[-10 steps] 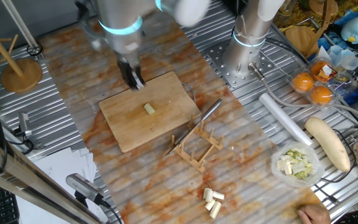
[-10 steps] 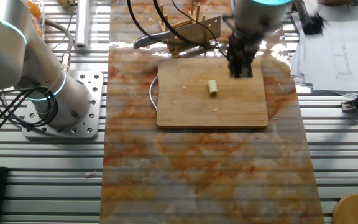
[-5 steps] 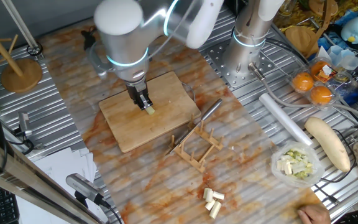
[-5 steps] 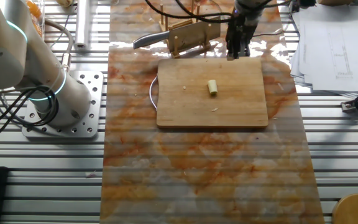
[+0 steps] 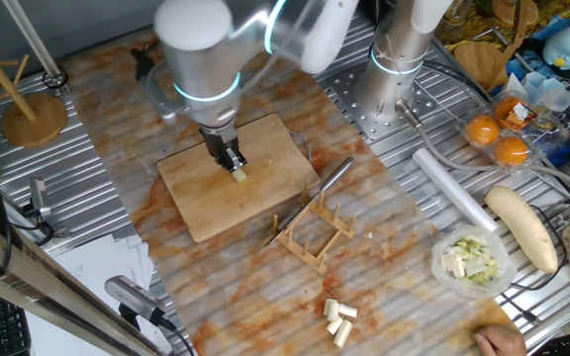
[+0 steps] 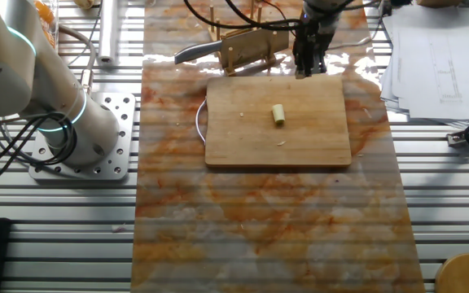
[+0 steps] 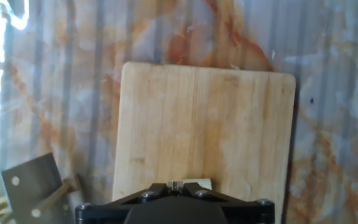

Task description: Chop the scallions

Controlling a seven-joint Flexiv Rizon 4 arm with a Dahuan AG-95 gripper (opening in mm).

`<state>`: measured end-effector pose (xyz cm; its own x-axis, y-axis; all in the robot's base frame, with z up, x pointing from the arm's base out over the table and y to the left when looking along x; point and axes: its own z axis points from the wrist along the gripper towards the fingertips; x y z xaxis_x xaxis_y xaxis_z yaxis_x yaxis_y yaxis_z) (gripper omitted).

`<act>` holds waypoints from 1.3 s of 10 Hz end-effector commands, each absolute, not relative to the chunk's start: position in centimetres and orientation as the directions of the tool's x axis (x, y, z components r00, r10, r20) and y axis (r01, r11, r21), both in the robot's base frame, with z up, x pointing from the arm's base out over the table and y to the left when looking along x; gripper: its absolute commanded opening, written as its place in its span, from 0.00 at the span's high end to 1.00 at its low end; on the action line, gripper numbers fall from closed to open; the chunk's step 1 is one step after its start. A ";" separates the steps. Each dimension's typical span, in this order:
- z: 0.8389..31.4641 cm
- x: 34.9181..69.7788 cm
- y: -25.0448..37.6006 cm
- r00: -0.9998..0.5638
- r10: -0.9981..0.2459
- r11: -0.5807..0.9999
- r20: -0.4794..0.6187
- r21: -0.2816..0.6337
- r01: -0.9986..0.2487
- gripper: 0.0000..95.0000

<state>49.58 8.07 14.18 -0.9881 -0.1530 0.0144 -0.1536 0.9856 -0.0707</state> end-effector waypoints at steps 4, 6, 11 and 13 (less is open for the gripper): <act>14.2 49.6 8.0 -0.974 -0.226 0.974 0.025 -0.010 -0.227 1.00; 14.2 49.6 8.0 -0.972 -0.228 0.974 0.051 -0.010 -0.228 1.00; 14.2 49.6 8.0 -0.956 -0.291 0.957 0.029 -0.006 -0.291 1.00; 15.0 49.0 9.5 -0.952 -0.306 0.952 0.026 -0.010 -0.306 1.00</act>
